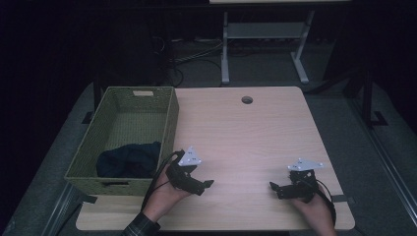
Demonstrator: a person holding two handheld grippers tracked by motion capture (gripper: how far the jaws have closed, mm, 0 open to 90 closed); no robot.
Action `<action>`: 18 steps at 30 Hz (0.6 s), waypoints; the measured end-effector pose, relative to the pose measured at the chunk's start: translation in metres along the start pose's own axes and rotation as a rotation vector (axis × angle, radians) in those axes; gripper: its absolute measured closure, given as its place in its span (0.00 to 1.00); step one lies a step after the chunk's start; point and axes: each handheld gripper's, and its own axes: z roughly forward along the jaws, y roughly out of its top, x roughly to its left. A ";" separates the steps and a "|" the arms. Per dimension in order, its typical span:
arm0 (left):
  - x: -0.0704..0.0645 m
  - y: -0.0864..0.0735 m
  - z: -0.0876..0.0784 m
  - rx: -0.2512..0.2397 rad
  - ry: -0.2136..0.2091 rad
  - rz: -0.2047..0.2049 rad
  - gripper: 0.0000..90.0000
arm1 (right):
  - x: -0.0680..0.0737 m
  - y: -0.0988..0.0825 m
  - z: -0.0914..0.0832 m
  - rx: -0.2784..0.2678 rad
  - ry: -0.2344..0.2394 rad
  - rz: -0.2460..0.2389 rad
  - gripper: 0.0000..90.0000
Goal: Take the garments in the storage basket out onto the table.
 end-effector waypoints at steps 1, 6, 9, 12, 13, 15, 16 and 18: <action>0.000 0.001 -0.001 0.002 -0.001 0.002 0.15 | 0.000 0.000 0.000 0.000 0.000 0.000 0.01; 0.000 0.005 -0.004 -0.005 0.005 0.007 0.15 | 0.000 0.000 0.000 0.001 0.001 0.000 0.01; 0.000 0.007 -0.006 -0.004 0.004 0.007 0.15 | 0.000 0.000 0.000 0.001 0.001 0.000 0.01; 0.001 0.008 -0.007 -0.002 0.001 0.008 0.15 | 0.000 0.000 0.000 0.001 0.001 0.000 0.01; 0.000 0.009 -0.008 -0.003 -0.001 0.008 0.15 | 0.000 0.000 0.000 0.000 0.001 0.000 0.01; 0.000 0.011 -0.009 -0.002 -0.002 0.012 0.15 | 0.000 0.000 0.000 0.000 0.000 0.000 0.01; 0.000 0.012 -0.009 -0.004 -0.001 0.014 0.15 | 0.000 0.000 0.000 0.001 0.001 0.000 0.01; 0.001 0.014 -0.010 -0.004 -0.005 0.014 0.15 | 0.000 0.000 0.000 0.000 0.000 0.001 0.01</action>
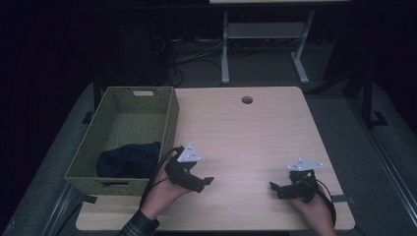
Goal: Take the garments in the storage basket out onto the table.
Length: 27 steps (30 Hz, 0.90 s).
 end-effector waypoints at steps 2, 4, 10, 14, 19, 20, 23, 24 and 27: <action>0.000 0.002 -0.001 -0.005 0.000 0.003 0.15 | 0.000 0.000 0.000 0.000 0.000 0.000 0.01; 0.001 0.005 -0.002 -0.009 -0.005 0.006 0.15 | 0.000 0.000 0.000 0.001 0.000 -0.002 0.01; 0.001 0.011 -0.002 0.004 -0.017 0.026 0.15 | 0.000 0.000 0.000 0.000 0.000 -0.002 0.01; 0.002 0.013 -0.001 0.007 -0.025 0.030 0.15 | 0.000 0.000 0.000 0.000 0.000 0.000 0.01; 0.004 0.019 -0.002 0.000 -0.034 0.034 0.15 | 0.000 0.000 0.000 0.000 0.002 -0.002 0.01; 0.005 0.020 -0.003 -0.004 -0.033 0.040 0.15 | 0.000 0.000 0.000 0.000 0.002 -0.002 0.01; 0.006 0.024 -0.004 -0.008 -0.035 0.042 0.16 | 0.000 0.000 0.000 0.001 0.002 0.000 0.01; 0.007 0.025 -0.004 -0.006 -0.038 0.047 0.16 | 0.000 0.000 0.000 0.001 0.002 -0.001 0.01; 0.009 0.029 -0.005 0.003 -0.048 0.054 0.16 | 0.000 0.000 0.000 0.000 0.002 -0.003 0.01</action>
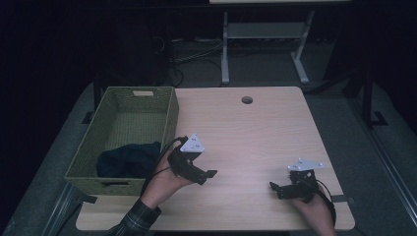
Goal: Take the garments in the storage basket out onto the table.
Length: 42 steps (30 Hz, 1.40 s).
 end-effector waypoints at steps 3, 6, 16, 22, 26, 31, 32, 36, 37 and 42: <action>0.002 0.003 0.000 0.003 -0.010 0.003 0.16 | 0.000 0.000 0.000 -0.001 0.001 0.000 0.01; 0.002 0.008 0.001 0.008 -0.026 0.007 0.16 | 0.000 0.000 0.000 0.000 0.001 0.000 0.01; 0.007 0.017 -0.012 0.002 -0.038 0.018 0.16 | 0.000 0.000 0.000 -0.001 -0.002 0.003 0.01; 0.015 0.018 -0.022 0.008 -0.032 0.012 0.16 | 0.000 0.000 0.000 0.001 -0.003 0.002 0.01; 0.019 0.016 -0.029 0.008 -0.027 0.003 0.16 | 0.000 0.000 0.000 -0.001 -0.004 0.003 0.01; 0.026 0.014 -0.039 0.008 -0.014 -0.015 0.16 | 0.000 0.000 0.000 0.000 -0.004 0.003 0.01; 0.027 0.013 -0.041 0.007 -0.011 -0.017 0.16 | 0.000 0.000 0.000 -0.001 -0.004 0.003 0.01; 0.032 0.010 -0.051 -0.001 0.015 -0.034 0.16 | 0.000 0.000 0.000 0.000 -0.004 0.003 0.02; 0.033 0.009 -0.054 0.001 0.019 -0.035 0.16 | 0.000 0.000 0.000 -0.001 -0.004 0.003 0.01; 0.040 0.005 -0.064 -0.001 0.037 -0.051 0.16 | 0.000 0.000 0.000 -0.001 -0.004 0.003 0.01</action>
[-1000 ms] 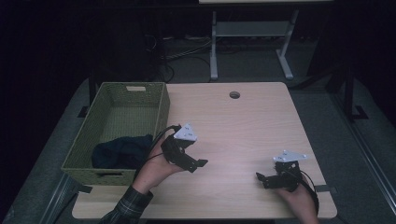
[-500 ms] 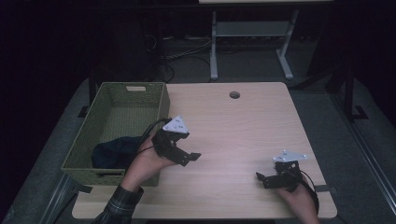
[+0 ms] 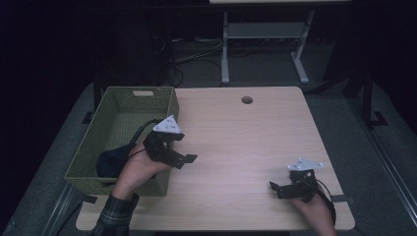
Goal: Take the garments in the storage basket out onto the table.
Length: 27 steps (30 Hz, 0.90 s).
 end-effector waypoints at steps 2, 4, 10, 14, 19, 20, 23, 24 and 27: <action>0.003 -0.002 -0.004 0.000 0.009 -0.005 0.16 | 0.000 0.000 0.000 0.000 0.000 0.000 0.01; 0.005 -0.003 -0.008 0.000 0.013 -0.008 0.16 | 0.000 0.000 0.000 0.000 0.000 0.000 0.01; 0.011 -0.007 -0.018 0.008 0.035 -0.020 0.16 | 0.000 0.000 0.000 0.000 0.000 0.000 0.01; 0.016 -0.011 -0.025 0.012 0.055 -0.030 0.16 | 0.000 0.000 0.000 0.000 0.000 0.000 0.01; 0.022 -0.016 -0.033 0.023 0.073 -0.038 0.16 | 0.000 0.000 0.000 0.000 0.002 -0.001 0.01; 0.023 -0.018 -0.035 0.025 0.074 -0.038 0.16 | 0.000 0.000 0.000 0.000 0.003 -0.001 0.01; 0.026 -0.021 -0.041 0.026 0.078 -0.043 0.16 | 0.000 0.000 0.000 0.001 0.006 -0.003 0.01; 0.027 -0.022 -0.044 0.026 0.081 -0.045 0.16 | 0.000 0.000 0.000 0.001 0.006 -0.003 0.01; 0.031 -0.026 -0.052 0.017 0.094 -0.061 0.16 | 0.000 0.000 0.000 0.001 0.007 -0.003 0.01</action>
